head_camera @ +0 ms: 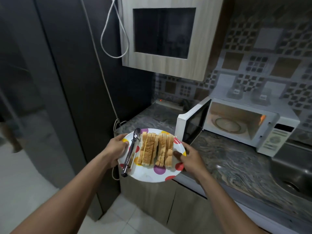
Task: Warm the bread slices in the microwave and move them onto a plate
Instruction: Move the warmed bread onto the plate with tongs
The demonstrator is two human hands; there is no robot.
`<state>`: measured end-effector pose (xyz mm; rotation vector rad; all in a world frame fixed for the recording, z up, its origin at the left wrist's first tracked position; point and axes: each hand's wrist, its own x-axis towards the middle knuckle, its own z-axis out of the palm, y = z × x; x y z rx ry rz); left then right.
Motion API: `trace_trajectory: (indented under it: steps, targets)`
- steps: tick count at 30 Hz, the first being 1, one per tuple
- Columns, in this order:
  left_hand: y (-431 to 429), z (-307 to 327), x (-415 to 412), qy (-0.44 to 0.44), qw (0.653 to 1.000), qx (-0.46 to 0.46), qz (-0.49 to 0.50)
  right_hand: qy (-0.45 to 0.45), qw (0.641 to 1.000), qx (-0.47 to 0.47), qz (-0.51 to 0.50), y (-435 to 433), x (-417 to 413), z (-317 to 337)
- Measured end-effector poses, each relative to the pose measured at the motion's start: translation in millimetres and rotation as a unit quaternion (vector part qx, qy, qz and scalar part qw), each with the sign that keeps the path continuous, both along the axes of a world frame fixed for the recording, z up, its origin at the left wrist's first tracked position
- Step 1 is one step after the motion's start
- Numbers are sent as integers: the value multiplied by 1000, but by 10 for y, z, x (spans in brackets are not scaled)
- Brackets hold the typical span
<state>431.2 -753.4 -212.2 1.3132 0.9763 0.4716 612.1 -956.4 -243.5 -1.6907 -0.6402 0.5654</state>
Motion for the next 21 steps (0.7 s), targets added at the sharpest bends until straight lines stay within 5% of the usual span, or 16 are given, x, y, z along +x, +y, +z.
trace_trajectory:
  steps: [21]
  targets:
    - [1990, -12, 259, 6, 1000, -26, -15, -18, 1000, 6, 11, 1988, 306, -130]
